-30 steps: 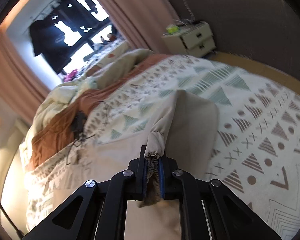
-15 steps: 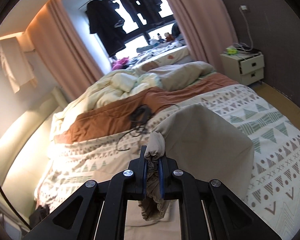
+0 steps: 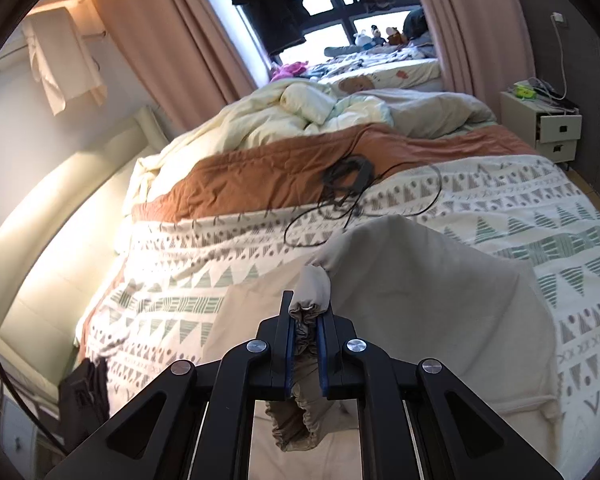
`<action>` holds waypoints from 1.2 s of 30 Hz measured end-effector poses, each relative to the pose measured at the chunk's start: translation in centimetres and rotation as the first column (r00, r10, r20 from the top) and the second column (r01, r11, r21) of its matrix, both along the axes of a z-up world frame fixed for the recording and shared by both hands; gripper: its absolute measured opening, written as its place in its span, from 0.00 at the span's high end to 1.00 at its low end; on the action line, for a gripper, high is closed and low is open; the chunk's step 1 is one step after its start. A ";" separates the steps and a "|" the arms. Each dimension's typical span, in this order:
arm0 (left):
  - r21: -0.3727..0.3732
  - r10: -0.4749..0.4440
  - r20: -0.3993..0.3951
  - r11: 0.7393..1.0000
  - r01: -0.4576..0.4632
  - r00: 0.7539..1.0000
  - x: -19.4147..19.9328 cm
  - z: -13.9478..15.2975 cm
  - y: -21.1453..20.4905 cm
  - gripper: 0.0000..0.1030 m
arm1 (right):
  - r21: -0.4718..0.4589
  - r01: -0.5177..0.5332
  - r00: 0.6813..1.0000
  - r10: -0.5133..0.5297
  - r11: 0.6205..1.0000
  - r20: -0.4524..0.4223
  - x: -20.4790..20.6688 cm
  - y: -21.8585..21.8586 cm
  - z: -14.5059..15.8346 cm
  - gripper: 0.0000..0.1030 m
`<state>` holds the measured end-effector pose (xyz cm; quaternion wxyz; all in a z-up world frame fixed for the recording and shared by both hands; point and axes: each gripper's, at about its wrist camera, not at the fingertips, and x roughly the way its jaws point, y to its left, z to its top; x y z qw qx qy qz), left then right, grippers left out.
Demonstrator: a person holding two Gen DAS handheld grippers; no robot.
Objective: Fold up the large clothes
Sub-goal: 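Grasp the elastic sleeve cuff with the right gripper and lay it on the body, then grasp the cuff with the left gripper, straighten it on the body, release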
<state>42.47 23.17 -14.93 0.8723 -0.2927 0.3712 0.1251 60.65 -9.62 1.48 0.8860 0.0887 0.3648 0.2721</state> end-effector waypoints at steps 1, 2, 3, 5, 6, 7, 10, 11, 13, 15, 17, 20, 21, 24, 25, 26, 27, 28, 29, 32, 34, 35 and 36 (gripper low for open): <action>-0.001 0.004 0.002 1.000 -0.004 1.000 -0.2 0.0 0.3 0.13 | 0.000 -0.002 1.000 0.002 1.000 -0.016 0.0 0.9 -0.9 0.90; -0.002 0.008 0.001 1.000 -0.008 1.000 -0.3 0.0 0.5 0.13 | 0.004 0.000 0.999 0.001 1.000 -0.039 0.2 1.7 -2.1 0.90; -0.003 0.011 -0.001 1.000 -0.011 1.000 -0.4 0.0 0.8 0.13 | 0.004 0.005 0.998 -0.004 1.000 -0.062 0.3 2.5 -3.4 0.90; -0.009 0.016 -0.006 1.000 -0.016 1.000 -0.6 -0.2 1.3 0.13 | -0.011 0.018 0.995 -0.019 1.000 -0.094 0.6 4.1 -5.6 0.90; -0.013 0.020 -0.010 1.000 -0.020 1.000 -0.6 -0.3 1.5 0.13 | -0.015 0.023 0.994 -0.024 1.000 -0.106 0.8 4.8 -6.7 0.90; -0.018 0.024 -0.013 1.000 -0.024 1.000 -0.7 -0.5 1.7 0.13 | -0.005 0.029 0.992 -0.030 1.000 -0.123 1.0 5.5 -7.8 0.90; -0.038 0.029 -0.024 0.999 -0.030 0.999 -0.8 -0.9 2.2 0.13 | 0.009 0.040 0.985 -0.038 0.999 -0.167 1.6 6.9 -10.4 0.85; -0.044 0.029 -0.028 0.999 -0.030 0.999 -0.8 -1.1 2.2 0.13 | 0.007 0.038 0.982 -0.036 0.999 -0.184 1.9 7.5 -10.9 0.80; -0.043 0.021 -0.034 0.999 -0.023 0.999 -0.6 -1.2 2.1 0.13 | 0.042 -0.005 0.974 0.014 0.999 -0.228 1.9 7.9 -11.9 0.66; -0.035 0.018 -0.036 0.999 -0.019 0.999 -0.3 -1.2 1.9 0.13 | 0.046 -0.036 0.976 0.045 0.998 -0.213 1.4 7.4 -12.2 0.56; -0.039 0.013 -0.035 0.999 -0.014 0.999 0.1 -1.3 1.6 0.13 | 0.019 -0.043 0.981 0.045 0.999 -0.187 0.8 6.1 -12.3 0.42; -0.049 -0.006 -0.036 0.999 0.004 0.999 0.9 -1.4 0.8 0.13 | -0.017 -0.009 0.984 0.006 1.000 -0.178 0.3 2.4 -13.0 0.42; -0.050 -0.016 -0.038 0.999 0.014 0.999 1.2 -1.4 0.4 0.13 | -0.041 0.011 0.984 -0.018 0.999 -0.176 0.3 0.8 -13.3 0.42; -0.041 -0.044 -0.042 0.998 0.042 0.998 2.2 -1.4 -0.9 0.13 | -0.139 0.072 0.982 -0.095 0.988 -0.163 0.4 -3.8 -14.4 0.42; -0.039 -0.052 -0.046 0.998 0.051 0.998 2.5 -1.4 -1.3 0.13 | -0.167 0.091 0.979 -0.119 0.982 -0.165 0.5 -5.6 -14.8 0.42; -0.037 -0.066 -0.048 0.997 0.064 0.997 2.8 -1.4 -1.8 0.13 | -0.180 0.109 0.976 -0.140 0.978 -0.168 0.6 -7.4 -15.2 0.42; -0.034 -0.081 -0.052 0.996 0.080 0.995 3.2 -1.4 -2.2 0.13 | -0.189 0.130 0.972 -0.162 0.973 -0.170 0.5 -9.4 -15.5 0.42; -0.027 -0.096 -0.056 0.995 0.094 0.994 3.6 -1.4 -2.7 0.13 | -0.202 0.148 0.969 -0.183 0.968 -0.168 0.5 -10.9 -15.7 0.42; -0.022 -0.107 -0.058 0.994 0.106 0.993 4.0 -1.4 -3.0 0.13 | -0.223 0.165 0.966 -0.204 0.961 -0.162 0.4 -12.5 -15.9 0.42; -0.018 -0.111 -0.071 0.994 0.110 0.991 5.3 -1.5 -3.5 0.13 | -0.287 0.191 0.960 -0.240 0.939 -0.147 -0.1 -16.3 -16.6 0.42; -0.025 -0.118 -0.079 0.993 0.116 0.990 6.3 -1.8 -3.9 0.13 | -0.318 0.208 0.953 -0.265 0.925 -0.147 -0.4 -18.7 -17.3 0.42; -0.024 -0.129 -0.090 0.992 0.127 0.988 7.0 -2.1 -4.1 0.13 | -0.333 0.220 0.949 -0.281 0.917 -0.147 -0.5 -19.7 -17.7 0.42; -0.024 -0.140 -0.106 0.990 0.138 0.984 7.8 -2.5 -4.3 0.13 | -0.344 0.230 0.945 -0.294 0.910 -0.146 -0.6 -20.5 -18.1 0.42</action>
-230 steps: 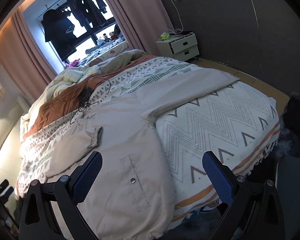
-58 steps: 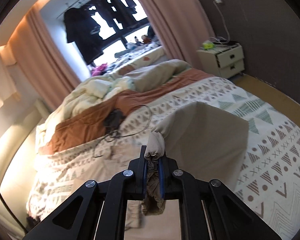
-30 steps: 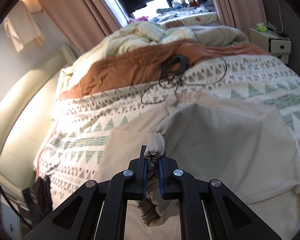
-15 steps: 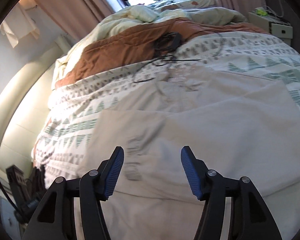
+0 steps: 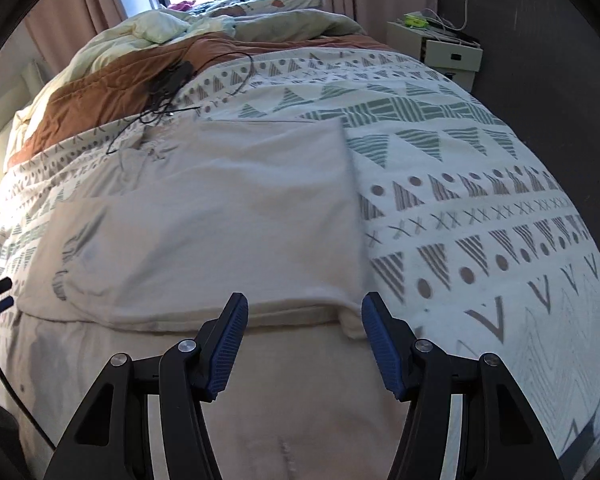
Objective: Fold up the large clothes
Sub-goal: 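Grasp the cuff with the left gripper, straighten it on the body, release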
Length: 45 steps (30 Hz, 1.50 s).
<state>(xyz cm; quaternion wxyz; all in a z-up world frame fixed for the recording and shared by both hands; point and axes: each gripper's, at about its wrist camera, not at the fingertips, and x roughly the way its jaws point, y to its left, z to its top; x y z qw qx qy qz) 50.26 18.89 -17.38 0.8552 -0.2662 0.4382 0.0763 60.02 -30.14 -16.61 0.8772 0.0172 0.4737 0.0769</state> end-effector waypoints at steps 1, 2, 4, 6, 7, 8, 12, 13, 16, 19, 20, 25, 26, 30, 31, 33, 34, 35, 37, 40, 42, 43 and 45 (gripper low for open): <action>-0.002 -0.009 -0.015 1.000 0.009 1.000 0.6 -0.4 -0.2 0.13 | -0.013 0.016 1.000 -0.016 1.000 -0.004 -0.1 -1.0 -0.5 0.42; -0.003 -0.013 -0.034 1.000 0.013 0.999 1.4 -1.0 -0.4 0.13 | -0.030 0.030 1.000 -0.030 0.999 -0.007 -0.1 -1.8 -0.9 0.42; -0.011 -0.029 -0.053 1.000 0.029 0.998 2.8 -2.0 -1.1 0.13 | -0.066 0.050 0.999 -0.051 0.997 -0.011 -0.2 -3.2 -1.9 0.42; -0.009 -0.045 -0.070 0.999 0.045 0.997 4.2 -2.8 -1.8 0.13 | -0.084 0.054 0.998 -0.057 0.995 -0.027 -0.3 -4.0 -2.9 0.42; -0.009 -0.054 -0.072 0.999 0.054 0.996 4.9 -3.2 -2.3 0.13 | -0.088 0.051 0.998 -0.054 0.995 -0.036 -0.3 -4.3 -3.4 0.42; -0.009 -0.061 -0.081 0.998 0.061 0.995 5.6 -3.7 -2.7 0.13 | -0.098 0.051 0.998 -0.055 0.994 -0.041 -0.3 -4.6 -3.9 0.42; 0.026 -0.079 -0.136 0.996 0.083 0.988 8.5 -5.3 -4.1 0.13 | -0.129 0.059 0.996 -0.066 0.990 -0.054 0.2 -5.0 -5.2 0.42; 0.043 -0.073 -0.145 0.996 0.080 0.987 9.1 -5.7 -4.4 0.13 | -0.130 0.058 0.996 -0.066 0.990 -0.057 0.3 -5.0 -5.5 0.42; 0.143 -0.066 -0.139 0.986 0.086 0.988 10.6 -5.9 -5.6 0.13 | -0.141 0.060 0.996 -0.068 0.988 -0.058 0.7 -4.8 -6.2 0.42; 0.167 -0.068 -0.175 0.981 0.098 0.982 12.0 -7.0 -6.7 0.17 | -0.115 0.075 0.995 -0.082 0.990 -0.055 0.9 -5.3 -6.6 0.42; 0.151 -0.074 -0.188 0.983 0.104 0.979 12.2 -7.5 -6.8 0.32 | -0.103 0.084 0.995 -0.090 0.991 -0.050 0.9 -5.6 -6.6 0.42; 0.311 -0.080 -0.221 0.939 0.148 0.972 12.3 -7.9 -8.9 0.60 | -0.059 0.105 0.993 -0.108 0.993 -0.039 0.7 -6.4 -6.8 0.43; 0.339 -0.088 -0.227 0.926 0.164 0.970 12.2 -7.9 -9.1 0.63 | -0.063 0.106 0.993 -0.108 0.992 -0.036 0.6 -6.4 -6.8 0.43; 0.386 -0.083 -0.239 0.906 0.173 0.967 11.4 -7.8 -8.7 0.66 | -0.064 0.097 0.994 -0.099 0.993 -0.035 0.4 -6.1 -6.9 0.43; 0.386 -0.079 -0.241 0.907 0.170 0.967 11.2 -7.8 -8.5 0.66 | -0.064 0.095 0.995 -0.097 0.993 -0.034 0.3 -6.1 -6.9 0.43; 0.389 -0.070 -0.237 0.907 0.161 0.969 10.6 -7.7 -7.9 0.66 | -0.067 0.094 0.995 -0.096 0.993 -0.033 0.2 -6.0 -7.0 0.43; 0.383 -0.069 -0.234 0.910 0.158 0.970 10.4 -7.7 -7.7 0.66 | -0.065 0.096 0.995 -0.098 0.993 -0.034 0.2 -6.0 -7.0 0.43; 0.368 -0.074 -0.229 0.916 0.157 0.971 10.5 -7.8 -7.3 0.66 | -0.060 0.099 0.994 -0.102 0.993 -0.037 0.2 -6.1 -7.0 0.43; 0.333 -0.078 -0.212 0.931 0.147 0.974 10.6 -8.0 -6.7 0.66 | -0.057 0.111 0.992 -0.114 0.992 -0.048 0.2 -6.2 -6.9 0.43; 0.309 -0.087 -0.194 0.940 0.145 0.977 10.8 -7.9 -6.5 0.65 | -0.066 0.114 0.990 -0.119 0.991 -0.070 -0.4 -6.0 -6.0 0.44; 0.294 -0.098 -0.190 0.944 0.152 0.977 10.7 -7.7 -6.5 0.65 | -0.025 0.090 0.995 -0.091 0.996 -0.051 -1.4 -5.8 -4.6 0.44; 0.283 -0.106 -0.185 0.946 0.156 0.977 10.6 -7.5 -6.4 0.65 | -0.003 0.073 0.997 -0.073 0.997 -0.034 -2.0 -5.6 -3.7 0.44; 0.255 -0.124 -0.161 0.953 0.163 0.979 10.3 -6.9 -6.0 0.64 | 0.026 0.064 0.998 -0.064 0.998 0.000 -2.7 -5.4 -2.2 0.44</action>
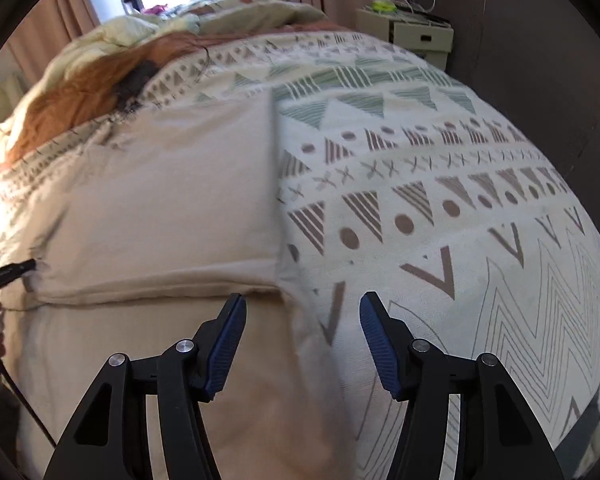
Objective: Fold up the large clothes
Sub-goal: 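Grasp the cuff with the left gripper, straighten it on the body, release, then move both grippers to the jacket hem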
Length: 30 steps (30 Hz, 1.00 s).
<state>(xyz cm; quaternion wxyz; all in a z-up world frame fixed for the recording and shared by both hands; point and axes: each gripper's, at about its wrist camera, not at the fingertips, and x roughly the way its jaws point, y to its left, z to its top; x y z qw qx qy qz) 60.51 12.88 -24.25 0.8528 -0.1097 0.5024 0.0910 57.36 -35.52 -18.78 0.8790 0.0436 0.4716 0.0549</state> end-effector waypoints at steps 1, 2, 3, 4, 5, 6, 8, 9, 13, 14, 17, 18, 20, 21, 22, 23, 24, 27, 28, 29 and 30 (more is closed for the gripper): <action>-0.020 -0.004 0.009 1.000 0.004 1.000 -0.2 0.3 0.2 0.64 | 0.008 0.000 1.000 0.000 1.000 0.010 0.1 0.1 0.5 0.44; -0.043 -0.004 0.018 0.999 0.004 1.000 -0.5 0.6 0.4 0.64 | 0.009 -0.001 1.000 0.001 1.000 0.013 0.3 0.4 0.8 0.44; -0.063 -0.001 0.027 0.998 0.002 1.000 -0.7 1.0 0.7 0.63 | -0.002 -0.001 1.000 0.001 1.000 0.011 0.6 0.8 0.8 0.44; -0.082 0.006 0.039 0.997 -0.003 0.999 -1.1 1.3 1.0 0.63 | -0.019 0.002 1.000 -0.002 1.000 0.004 1.2 1.2 0.6 0.44; -0.096 0.013 0.049 0.995 -0.008 0.999 -1.4 1.7 1.2 0.63 | -0.030 0.004 1.000 -0.005 1.000 -0.010 1.8 1.5 0.0 0.44; -0.109 0.018 0.059 0.994 -0.012 0.998 -1.8 2.0 1.4 0.63 | -0.034 0.008 0.999 -0.009 0.999 -0.031 2.5 1.6 -0.7 0.44; -0.137 0.029 0.071 0.990 -0.019 0.997 -2.6 2.6 1.9 0.62 | -0.060 0.032 0.998 -0.036 0.998 -0.059 3.6 1.5 -2.1 0.44; -0.148 0.030 0.074 0.989 -0.019 0.997 -3.1 2.9 2.1 0.62 | -0.071 0.046 0.996 -0.051 0.996 -0.072 4.0 1.2 -2.7 0.44; -0.160 0.029 0.090 0.987 -0.014 0.996 -5.3 3.9 3.1 0.60 | -0.070 0.055 0.993 -0.062 0.996 -0.103 4.3 0.3 -4.6 0.44; -0.162 0.030 0.093 0.987 -0.015 0.995 -5.9 4.1 3.5 0.57 | -0.108 0.047 0.994 -0.057 0.993 -0.091 4.2 0.6 -4.7 0.44; -0.164 0.048 0.105 0.986 -0.030 0.993 -7.9 4.5 4.8 0.43 | -0.184 0.046 0.995 -0.062 0.982 -0.081 4.1 1.1 -4.7 0.44; -0.161 0.058 0.112 0.986 -0.039 0.992 -8.5 4.6 5.3 0.43 | -0.191 0.050 0.994 -0.068 0.980 -0.085 4.2 1.2 -4.6 0.44; -0.166 0.079 0.113 0.984 -0.059 0.990 -9.6 4.7 6.2 0.43 | -0.198 0.061 0.993 -0.080 0.978 -0.090 4.3 1.4 -4.2 0.44; -0.176 0.090 0.113 0.982 -0.069 0.989 -10.1 4.7 6.6 0.43 | -0.198 0.062 0.993 -0.079 0.978 -0.083 4.2 1.5 -3.8 0.44; -0.186 0.100 0.113 0.979 -0.078 0.989 -10.5 4.8 7.0 0.43 | -0.186 0.062 0.994 -0.077 0.981 -0.073 3.9 1.6 -3.2 0.44; -0.194 0.110 0.113 0.977 -0.087 0.987 -11.0 4.8 7.4 0.43 | -0.169 0.064 0.995 -0.076 0.984 -0.064 3.5 1.5 -2.7 0.44; -0.201 0.118 0.114 0.975 -0.093 0.986 -11.5 4.9 7.7 0.43 | -0.149 0.068 0.996 -0.077 0.987 -0.055 3.0 1.4 -2.0 0.44; -0.224 0.131 0.125 0.969 -0.100 0.983 -13.0 5.5 8.2 0.43 | -0.096 0.068 0.997 -0.070 0.993 -0.020 0.9 1.0 0.1 0.44; -0.229 0.130 0.130 0.969 -0.098 0.983 -13.5 5.8 8.3 0.43 | -0.086 0.071 0.997 -0.073 0.994 -0.012 0.3 0.8 0.6 0.44; -0.232 0.130 0.133 0.968 -0.097 0.983 -14.0 6.1 8.3 0.42 | -0.075 0.075 0.997 -0.076 0.994 -0.001 -0.5 0.6 1.3 0.44; -0.234 0.127 0.132 0.968 -0.094 0.983 -14.5 6.5 8.2 0.42 | -0.063 0.074 0.997 -0.074 0.995 0.007 -1.2 0.4 1.8 0.44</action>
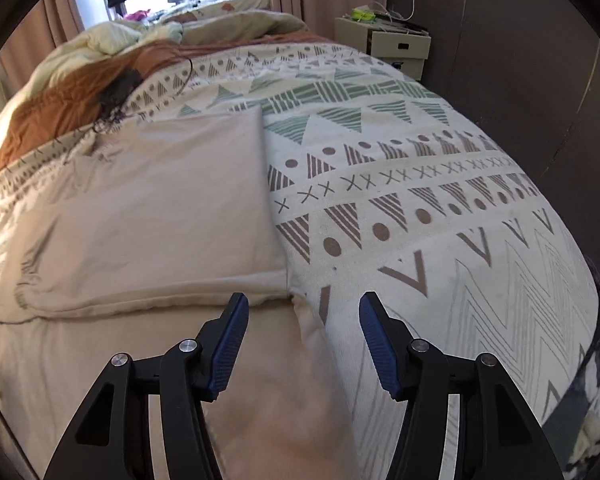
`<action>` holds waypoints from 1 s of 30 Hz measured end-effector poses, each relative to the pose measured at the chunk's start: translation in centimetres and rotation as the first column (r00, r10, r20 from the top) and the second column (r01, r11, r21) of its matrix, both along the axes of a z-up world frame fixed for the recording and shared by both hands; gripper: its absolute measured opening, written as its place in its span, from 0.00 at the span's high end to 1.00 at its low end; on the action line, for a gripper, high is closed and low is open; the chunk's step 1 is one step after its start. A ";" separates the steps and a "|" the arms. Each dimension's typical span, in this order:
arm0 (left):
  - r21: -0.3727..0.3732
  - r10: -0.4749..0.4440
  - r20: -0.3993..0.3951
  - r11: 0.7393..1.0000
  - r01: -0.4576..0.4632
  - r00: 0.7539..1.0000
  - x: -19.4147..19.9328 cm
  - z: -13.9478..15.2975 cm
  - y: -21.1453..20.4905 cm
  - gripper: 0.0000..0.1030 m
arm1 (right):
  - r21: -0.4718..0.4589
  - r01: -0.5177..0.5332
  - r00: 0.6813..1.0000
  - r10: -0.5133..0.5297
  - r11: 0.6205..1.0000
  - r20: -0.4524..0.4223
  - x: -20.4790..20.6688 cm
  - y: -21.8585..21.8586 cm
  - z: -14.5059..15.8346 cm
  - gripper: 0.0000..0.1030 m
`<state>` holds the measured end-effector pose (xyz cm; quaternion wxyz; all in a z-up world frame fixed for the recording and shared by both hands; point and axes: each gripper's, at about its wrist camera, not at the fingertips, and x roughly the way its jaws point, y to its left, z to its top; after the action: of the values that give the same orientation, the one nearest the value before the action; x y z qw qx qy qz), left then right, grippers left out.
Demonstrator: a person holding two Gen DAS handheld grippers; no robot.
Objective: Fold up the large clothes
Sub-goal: 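Move both grippers to the jacket hem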
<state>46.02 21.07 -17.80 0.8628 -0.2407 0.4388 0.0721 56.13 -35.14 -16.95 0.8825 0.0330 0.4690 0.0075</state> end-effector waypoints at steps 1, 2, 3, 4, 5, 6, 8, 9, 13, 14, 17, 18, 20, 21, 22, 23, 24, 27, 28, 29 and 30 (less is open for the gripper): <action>-0.002 -0.005 0.001 1.000 0.005 1.000 -0.5 0.3 -0.1 0.41 | 0.012 -0.005 1.000 0.005 1.000 0.007 -0.9 -0.2 0.6 0.44; 0.000 -0.007 0.005 1.000 0.007 1.000 -1.2 0.8 -0.3 0.35 | 0.020 -0.009 1.000 0.009 1.000 0.012 -1.8 -0.3 1.2 0.44; 0.003 -0.008 0.015 1.000 0.008 1.000 -1.9 1.3 -0.5 0.30 | 0.025 -0.014 1.000 0.013 1.000 0.022 -2.7 -0.4 1.8 0.44; 0.005 -0.009 0.032 1.000 0.009 0.999 -2.7 1.8 -0.6 0.21 | 0.028 -0.018 0.999 0.017 0.999 0.032 -3.6 -0.5 2.4 0.44; 0.007 -0.010 0.051 1.000 0.009 0.999 -3.7 2.4 -0.8 0.15 | 0.032 -0.023 0.999 0.022 0.999 0.041 -4.5 -0.5 3.0 0.44; 0.008 -0.008 0.065 1.000 0.008 0.998 -4.5 3.0 -1.0 0.13 | 0.041 -0.031 0.998 0.029 0.999 0.052 -5.7 -0.5 3.8 0.44; 0.005 -0.004 0.091 1.000 0.003 0.996 -6.4 4.3 -1.3 0.12 | 0.058 -0.038 0.997 0.034 0.998 0.070 -7.5 -0.6 5.1 0.42; 0.004 0.000 0.100 1.000 -0.001 0.995 -7.3 4.9 -1.4 0.11 | 0.069 -0.045 0.996 0.039 0.997 0.081 -8.5 -0.7 5.8 0.39; 0.030 0.025 0.136 0.999 -0.029 0.990 -11.2 7.2 -1.9 0.08 | 0.124 -0.059 0.989 0.041 0.991 0.141 -12.4 -0.9 7.8 0.03; 0.034 0.025 0.145 0.999 -0.031 0.989 -12.3 7.8 -2.1 0.08 | 0.138 -0.060 0.988 0.039 0.989 0.150 -13.3 -0.9 8.0 0.00; 0.052 0.022 0.163 0.998 -0.031 0.986 -15.3 9.1 -2.4 0.05 | 0.166 -0.054 0.987 0.027 0.985 0.159 -15.6 -0.9 8.2 0.00; 0.058 0.019 0.171 0.998 -0.029 0.985 -16.4 9.5 -2.4 0.04 | 0.174 -0.053 0.986 0.025 0.983 0.162 -16.3 -0.9 8.1 0.00; 0.067 0.013 0.190 0.997 -0.026 0.982 -18.7 10.1 -2.4 0.03 | 0.186 -0.061 0.986 0.029 0.981 0.167 -17.6 -0.7 7.9 0.00; 0.067 0.014 0.197 0.997 -0.027 0.980 -19.7 10.3 -2.4 0.03 | 0.193 -0.063 0.985 0.029 0.979 0.172 -18.2 -0.6 7.7 0.00; 0.060 0.015 0.207 0.998 -0.028 0.978 -20.7 10.5 -2.2 0.03 | 0.195 -0.061 0.984 0.026 0.979 0.177 -18.7 -0.6 7.5 0.00; 0.056 0.017 0.216 0.998 -0.030 0.976 -21.6 10.7 -2.0 0.03 | 0.198 -0.059 0.984 0.023 0.978 0.178 -19.2 -0.6 7.2 0.00; 0.061 0.024 0.223 0.997 -0.038 0.974 -22.5 10.8 -1.8 0.03 | 0.205 -0.059 0.983 0.021 0.977 0.182 -19.7 -0.6 7.0 0.00; 0.094 0.040 0.232 0.994 -0.064 0.972 -24.9 11.1 -1.4 0.03 | 0.229 -0.052 0.980 0.006 0.972 0.200 -21.2 -0.9 6.4 0.00; 0.100 0.042 0.234 0.993 -0.067 0.971 -25.4 11.1 -1.3 0.03 | 0.233 -0.055 0.979 0.006 0.971 0.204 -21.6 -0.9 6.2 0.00; 0.107 0.042 0.239 0.992 -0.070 0.970 -26.1 11.1 -1.2 0.03 | 0.237 -0.057 0.978 0.007 0.970 0.208 -22.1 -1.1 6.0 0.00; 0.114 0.044 0.245 0.991 -0.074 0.969 -26.9 11.0 -1.0 0.03 | 0.243 -0.062 0.977 0.009 0.968 0.211 -22.6 -1.2 5.8 0.00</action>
<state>19.15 20.04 -6.81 0.9204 -0.2072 0.3179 0.0945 33.54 -36.31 -11.16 0.9154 0.1338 0.3699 0.0855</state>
